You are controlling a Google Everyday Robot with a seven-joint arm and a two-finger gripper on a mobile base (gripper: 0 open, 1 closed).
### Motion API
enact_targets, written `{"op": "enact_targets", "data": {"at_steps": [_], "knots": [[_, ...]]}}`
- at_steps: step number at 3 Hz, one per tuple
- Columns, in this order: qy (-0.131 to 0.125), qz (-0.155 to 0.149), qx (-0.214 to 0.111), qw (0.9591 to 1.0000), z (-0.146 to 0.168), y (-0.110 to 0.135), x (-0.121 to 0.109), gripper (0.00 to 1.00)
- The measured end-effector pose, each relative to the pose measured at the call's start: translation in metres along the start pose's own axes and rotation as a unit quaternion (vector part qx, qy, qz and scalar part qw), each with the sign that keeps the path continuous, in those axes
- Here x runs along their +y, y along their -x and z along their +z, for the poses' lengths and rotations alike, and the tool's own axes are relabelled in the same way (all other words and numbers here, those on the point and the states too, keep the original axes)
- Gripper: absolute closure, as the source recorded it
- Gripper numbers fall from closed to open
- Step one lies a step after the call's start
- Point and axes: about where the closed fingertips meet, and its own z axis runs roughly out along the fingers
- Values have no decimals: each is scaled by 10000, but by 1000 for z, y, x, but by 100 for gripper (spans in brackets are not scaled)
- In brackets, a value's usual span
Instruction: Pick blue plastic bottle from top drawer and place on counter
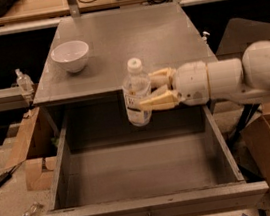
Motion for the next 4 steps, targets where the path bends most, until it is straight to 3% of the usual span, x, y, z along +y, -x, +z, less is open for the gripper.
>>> {"op": "enact_targets", "data": {"at_steps": [1,2,3,4], "knots": [[-213,-119,285,9993,-24,64,-39,100],[-380,3,629,9973,-21,97,-90,100],[-471,249,747,9958,4,111,-143,100],[-709,370,611,9949,16,115,-195,100]]}}
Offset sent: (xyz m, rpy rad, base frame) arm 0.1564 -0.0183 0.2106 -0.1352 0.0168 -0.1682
